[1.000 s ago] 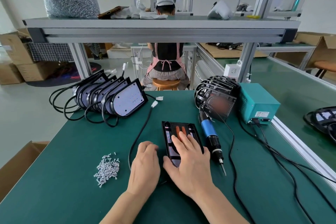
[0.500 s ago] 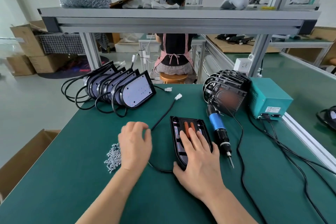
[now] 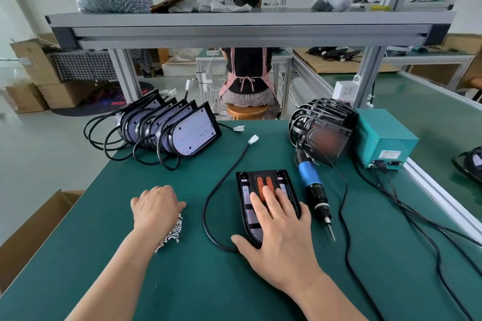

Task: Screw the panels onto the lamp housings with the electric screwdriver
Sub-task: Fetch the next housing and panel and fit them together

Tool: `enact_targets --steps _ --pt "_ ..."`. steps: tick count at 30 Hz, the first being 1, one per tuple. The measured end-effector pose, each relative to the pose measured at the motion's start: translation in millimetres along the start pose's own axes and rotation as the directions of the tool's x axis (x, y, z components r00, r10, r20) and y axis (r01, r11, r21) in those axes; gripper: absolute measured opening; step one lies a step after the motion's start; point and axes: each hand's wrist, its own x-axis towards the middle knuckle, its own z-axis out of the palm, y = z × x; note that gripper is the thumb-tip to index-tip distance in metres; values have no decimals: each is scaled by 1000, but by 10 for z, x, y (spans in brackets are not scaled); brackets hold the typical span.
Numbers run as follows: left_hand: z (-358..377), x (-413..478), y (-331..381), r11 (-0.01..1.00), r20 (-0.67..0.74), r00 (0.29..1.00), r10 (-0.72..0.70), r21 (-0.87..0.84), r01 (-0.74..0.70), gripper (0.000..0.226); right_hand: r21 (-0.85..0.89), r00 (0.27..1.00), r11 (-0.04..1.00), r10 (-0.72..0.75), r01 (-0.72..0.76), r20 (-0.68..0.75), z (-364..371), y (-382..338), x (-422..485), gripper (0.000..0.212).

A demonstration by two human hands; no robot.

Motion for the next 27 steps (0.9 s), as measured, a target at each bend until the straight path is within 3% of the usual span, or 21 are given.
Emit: enact_targets --steps 4,8,10,12,16,22,25,27 --pt "-19 46 -73 999 67 998 10 -39 -7 9 164 997 986 50 -39 -61 -79 33 53 79" --pt "-8 41 -96 1000 54 998 23 -14 -22 13 282 949 938 257 -200 -181 -239 435 433 39" --pt "-3 42 -94 999 47 998 38 -1 -38 15 265 909 895 399 -359 -118 -302 690 646 35" --pt "1 59 -91 999 50 998 46 -1 -46 14 219 870 850 493 -479 -15 -303 871 828 43" --pt "9 87 -39 998 81 995 60 -1 -60 9 83 837 837 525 -541 157 -220 985 1076 70" --pt "10 97 24 995 71 993 98 10 -99 8 99 813 815 542 -570 213 -142 1094 1231 47" --pt "-26 82 24 993 90 990 107 -57 -102 7 343 771 691 572 -637 280 -180 1252 1200 36" --pt "-88 90 -19 971 86 993 84 -231 -63 12 625 752 461 562 -630 345 -201 1342 1150 31"
